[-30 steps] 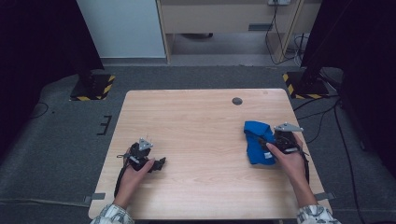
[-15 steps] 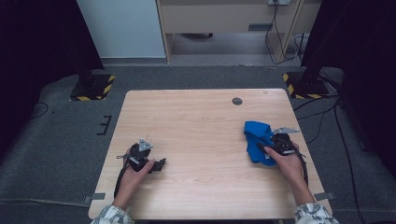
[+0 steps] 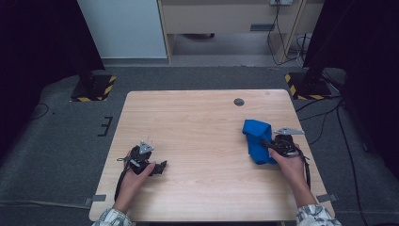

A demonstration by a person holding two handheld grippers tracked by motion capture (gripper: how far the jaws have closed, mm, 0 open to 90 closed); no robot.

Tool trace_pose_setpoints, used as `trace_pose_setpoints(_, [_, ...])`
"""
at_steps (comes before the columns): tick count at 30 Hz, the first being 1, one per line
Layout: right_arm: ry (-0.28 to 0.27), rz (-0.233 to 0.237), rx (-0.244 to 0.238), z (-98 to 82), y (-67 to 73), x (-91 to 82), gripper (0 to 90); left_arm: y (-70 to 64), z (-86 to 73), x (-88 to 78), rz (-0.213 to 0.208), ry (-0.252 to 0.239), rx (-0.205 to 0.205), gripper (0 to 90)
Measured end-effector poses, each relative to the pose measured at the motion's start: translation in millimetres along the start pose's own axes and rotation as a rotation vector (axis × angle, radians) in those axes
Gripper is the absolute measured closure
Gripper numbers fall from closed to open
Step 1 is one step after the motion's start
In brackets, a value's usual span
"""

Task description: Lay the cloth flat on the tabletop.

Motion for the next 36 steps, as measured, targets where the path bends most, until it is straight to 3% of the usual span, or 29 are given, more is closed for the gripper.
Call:
trace_pose_setpoints(3, [-0.013,0.012,-0.019,4.4,8.9,-3.2,78.2,-0.1,-0.1,-0.1,0.000,0.000,0.000,0.9])
trace_pose_setpoints(4, [-0.028,0.032,-0.036,9.8,20.4,-5.7,78.2,-0.1,-0.1,-0.1,0.000,0.000,0.000,0.9])
trace_pose_setpoints(8, [-0.051,0.070,-0.068,18.6,42.6,-8.5,78.3,-0.1,-0.1,-0.1,0.000,0.000,0.000,0.9])
trace_pose_setpoints(9, [-0.051,0.070,-0.068,18.6,42.6,-8.5,78.3,-0.1,-0.1,-0.1,0.000,0.000,0.000,0.9])
trace_pose_setpoints(10, [-0.060,0.098,-0.088,23.4,57.3,-9.8,78.3,-0.1,-0.1,-0.1,0.000,0.000,0.000,0.9])
trace_pose_setpoints(12, [-0.068,0.106,-0.095,25.0,62.3,-9.9,78.3,-0.1,-0.1,-0.1,0.000,0.000,0.000,0.9])
trace_pose_setpoints(14, [-0.074,0.141,-0.126,30.5,84.1,-9.8,78.3,-0.1,-0.1,-0.1,0.000,-0.001,0.000,0.9])
trace_pose_setpoints(18, [-0.066,0.181,-0.167,34.5,110.9,-6.0,78.1,-0.1,-0.1,-0.1,0.000,0.000,0.000,0.9])
trace_pose_setpoints(23, [-0.030,0.218,-0.224,33.6,143.8,6.0,78.0,-0.1,-0.1,-0.1,0.000,-0.001,0.000,0.9])
trace_pose_setpoints(25, [-0.021,0.222,-0.232,32.9,148.9,9.3,77.8,-0.1,-0.2,-0.1,0.000,0.000,0.000,0.9])
trace_pose_setpoints(26, [0.008,0.228,-0.240,30.2,158.4,17.5,77.7,-0.1,-0.3,-0.3,-0.001,0.000,0.000,0.9])
trace_pose_setpoints(36, [0.120,0.224,-0.272,16.2,181.2,49.2,76.8,-0.1,-0.9,-1.1,0.000,0.002,0.001,1.0])
Point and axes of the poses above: each handheld gripper's, and its own axes: x roughly forward along the jaws, z roughly out of its top, y roughly to its left, the point moved 1 cm from there along x, roughly forward along the jaws, and after that the axes turned 2 degrees about x, right-handed, at the moved point
